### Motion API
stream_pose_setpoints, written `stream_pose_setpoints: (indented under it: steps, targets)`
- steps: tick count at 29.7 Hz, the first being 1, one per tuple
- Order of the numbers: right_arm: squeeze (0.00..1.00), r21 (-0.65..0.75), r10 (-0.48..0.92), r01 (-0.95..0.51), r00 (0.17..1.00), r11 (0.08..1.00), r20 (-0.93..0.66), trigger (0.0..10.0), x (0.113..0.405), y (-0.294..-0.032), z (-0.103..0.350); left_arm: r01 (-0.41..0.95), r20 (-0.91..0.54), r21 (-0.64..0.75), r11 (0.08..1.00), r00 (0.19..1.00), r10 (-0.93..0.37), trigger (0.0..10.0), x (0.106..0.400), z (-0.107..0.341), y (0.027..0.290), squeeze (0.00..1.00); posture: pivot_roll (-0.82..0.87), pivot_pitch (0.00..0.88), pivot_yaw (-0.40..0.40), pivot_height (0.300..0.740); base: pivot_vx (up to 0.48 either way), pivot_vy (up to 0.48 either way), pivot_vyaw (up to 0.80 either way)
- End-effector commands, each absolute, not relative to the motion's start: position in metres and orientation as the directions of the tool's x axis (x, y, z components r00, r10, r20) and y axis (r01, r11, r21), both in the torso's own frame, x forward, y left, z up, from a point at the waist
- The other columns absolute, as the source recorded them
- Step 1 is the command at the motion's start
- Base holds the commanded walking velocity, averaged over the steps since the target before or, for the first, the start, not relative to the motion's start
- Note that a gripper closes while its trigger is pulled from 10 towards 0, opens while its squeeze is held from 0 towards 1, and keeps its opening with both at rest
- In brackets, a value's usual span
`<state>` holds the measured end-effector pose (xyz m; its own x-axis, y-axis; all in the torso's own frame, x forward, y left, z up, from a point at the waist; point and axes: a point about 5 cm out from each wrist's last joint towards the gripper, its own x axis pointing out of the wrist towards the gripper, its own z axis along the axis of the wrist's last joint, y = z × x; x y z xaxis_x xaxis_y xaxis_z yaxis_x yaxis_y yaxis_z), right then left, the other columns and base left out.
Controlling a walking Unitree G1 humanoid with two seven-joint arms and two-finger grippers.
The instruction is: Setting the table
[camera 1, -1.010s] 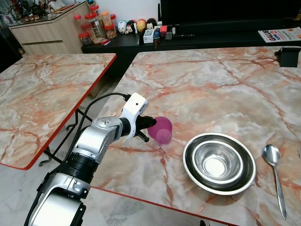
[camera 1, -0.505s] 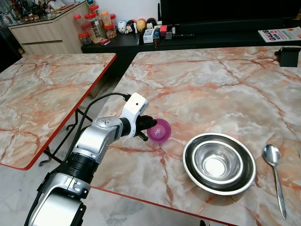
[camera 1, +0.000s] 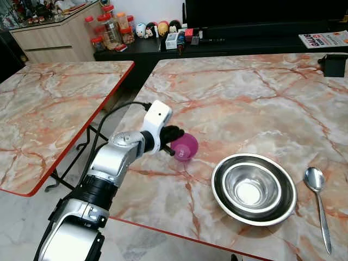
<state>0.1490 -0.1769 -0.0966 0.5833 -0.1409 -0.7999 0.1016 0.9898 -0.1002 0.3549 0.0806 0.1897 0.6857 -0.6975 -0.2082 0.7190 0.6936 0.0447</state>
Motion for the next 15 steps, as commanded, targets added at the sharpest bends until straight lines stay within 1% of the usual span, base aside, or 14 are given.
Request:
stream_pose_setpoints:
  steps: [1,15]
  targets:
    - [0.00,-0.082,-0.130,0.109,0.552,0.991,-0.823,10.0,0.1388,-0.1700,-0.1013,0.700,-0.194,0.056,0.712,0.707,-0.680,10.0,0.3585,0.1935,0.0867,0.00,-0.03,0.031,0.184,0.740,0.000,0.000,0.00]
    - [0.00,-0.082,-0.128,0.108,0.550,0.991,-0.826,10.0,0.1383,-0.1704,-0.1016,0.698,-0.181,0.056,0.714,0.710,-0.680,10.0,0.3580,0.1920,0.0850,0.00,-0.03,0.030,0.182,0.740,0.000,0.000,0.00]
